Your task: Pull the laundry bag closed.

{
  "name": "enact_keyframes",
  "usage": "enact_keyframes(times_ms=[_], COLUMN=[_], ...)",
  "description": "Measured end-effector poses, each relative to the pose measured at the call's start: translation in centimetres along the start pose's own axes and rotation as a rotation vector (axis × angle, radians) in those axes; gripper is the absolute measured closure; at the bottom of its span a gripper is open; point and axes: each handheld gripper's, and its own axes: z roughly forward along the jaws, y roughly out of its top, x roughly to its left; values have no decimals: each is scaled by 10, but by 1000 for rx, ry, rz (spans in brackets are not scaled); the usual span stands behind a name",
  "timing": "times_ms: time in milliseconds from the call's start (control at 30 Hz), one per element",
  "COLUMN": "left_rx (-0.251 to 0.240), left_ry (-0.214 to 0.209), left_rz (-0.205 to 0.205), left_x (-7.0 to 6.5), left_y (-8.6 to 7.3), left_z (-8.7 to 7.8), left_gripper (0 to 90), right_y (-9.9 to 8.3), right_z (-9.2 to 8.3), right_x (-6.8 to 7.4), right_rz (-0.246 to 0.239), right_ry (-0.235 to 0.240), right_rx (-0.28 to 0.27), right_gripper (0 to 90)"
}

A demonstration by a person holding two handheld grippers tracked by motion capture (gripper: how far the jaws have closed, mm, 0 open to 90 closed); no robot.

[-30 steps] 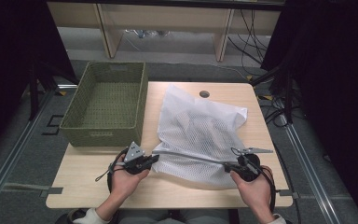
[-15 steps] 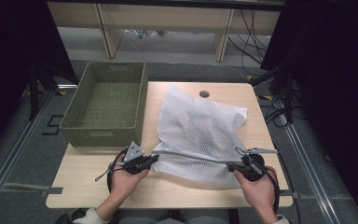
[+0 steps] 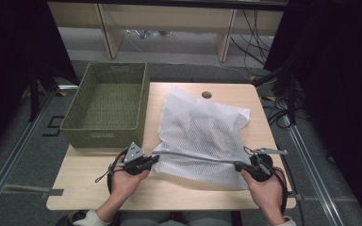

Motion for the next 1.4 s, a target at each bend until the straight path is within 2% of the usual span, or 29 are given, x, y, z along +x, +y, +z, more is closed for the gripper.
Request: enact_keyframes(times_ms=[33, 67, 100, 133, 167, 200, 233, 300, 400, 433, 533, 567, 633, 700, 733, 767, 867, 900, 933, 967, 1033, 1100, 1133, 1167, 1233, 1267, 1300, 1333, 1400], left_rx=[-8, -5, -4, -4, -3, -10, -4, -7, -4, -3, -4, -4, -3, -4, -9, -8, -5, -4, -4, -2, -11, -4, -2, -13, -5, -4, -4, -8, -3], left_ry=[2, 0, -1, 2, -1, -1, 3, 5, 7, 12, 13, 12, 14, 15, 14, 14, 14, 16, 16, 18, 15, 18, 20, 17, 22, 22, 20, 20, 22], left_rz=[-22, -15, -16, -15, -1, -23, -11, -15, -6, -24, -19, -9, -26, -24, -36, -21, -15, -14, -14, -15, -28, -17, -17, -41, -36, -25, -32, -44, -21], left_x=[-1, 0, 1, 1, 2, 1, 2, 2, 4, 3, 5, 6, 6, 6, 6, 7, 9, 9, 9, 9, 8, 9, 9, 8, 10, 10, 10, 10, 12], left_y=[0, 0, 0, 0, 0, 0, 0, 0, 0, -1, -1, -1, -1, -1, -1, -1, -1, -1, -1, -1, -1, -1, -1, -1, -2, -1, -2, -2, -1], left_z=[1, 0, 0, 0, 0, 0, 0, 0, 0, 0, 0, 0, 0, 0, 0, 0, -1, -2, -2, -1, -1, -1, -2, -1, -1, -2, -2, -2, -3], left_gripper=[886, 886, 886, 886, 886, 886, 886, 886, 886, 886, 886, 886, 886, 886, 886, 886, 886, 886, 886, 886, 886, 886, 886, 886, 886, 886, 886, 886, 886], right_y=[0, 0, 0, 0, 0, 0, 0, 1, 1, 1, 1, 1, 1, 1, 1, 0, 1, 1, 1, 0, -1, 0, 0, -1, -1, -1, -1, -1, -1], right_z=[-1, 0, -1, -1, -2, -3, -2, -3, -5, -5, -6, -5, -6, -5, -6, -4, -6, -4, -4, -3, -1, -4, -1, -1, -2, 0, 0, 0, 0], right_x=[0, 0, -3, -1, -3, -4, -5, -4, -7, -7, -10, -12, -10, -14, -14, -15, -19, -20, -24, -24, -27, -29, -30, -33, -34, -37, -38, -40, -43], right_rz=[1, 14, -18, 19, 1, -9, -19, 16, 28, 42, 33, 25, 56, 32, 49, 53, 58, 77, 52, 76, 66, 86, 90, 76, 104, 77, 106, 104, 102], right_ry=[3, 10, 3, 6, 5, 19, 8, -2, -23, -15, -27, -14, -20, -24, -26, -9, -38, -23, -5, -24, -20, -39, -22, -32, -36, -51, -42, -48, -48], right_rx=[0, -9, -6, -9, -7, 0, -16, -5, -2, -11, -8, -31, -15, -23, -13, -38, -7, -22, -14, -20, -43, -9, -29, -33, -16, -30, -24, -27, -29], right_gripper=[879, 879, 879, 879, 879, 879, 879, 879, 879, 879, 878, 879, 879, 879, 878, 879, 879, 879, 879, 878, 878, 879, 879, 879, 879, 878, 879, 879, 879])
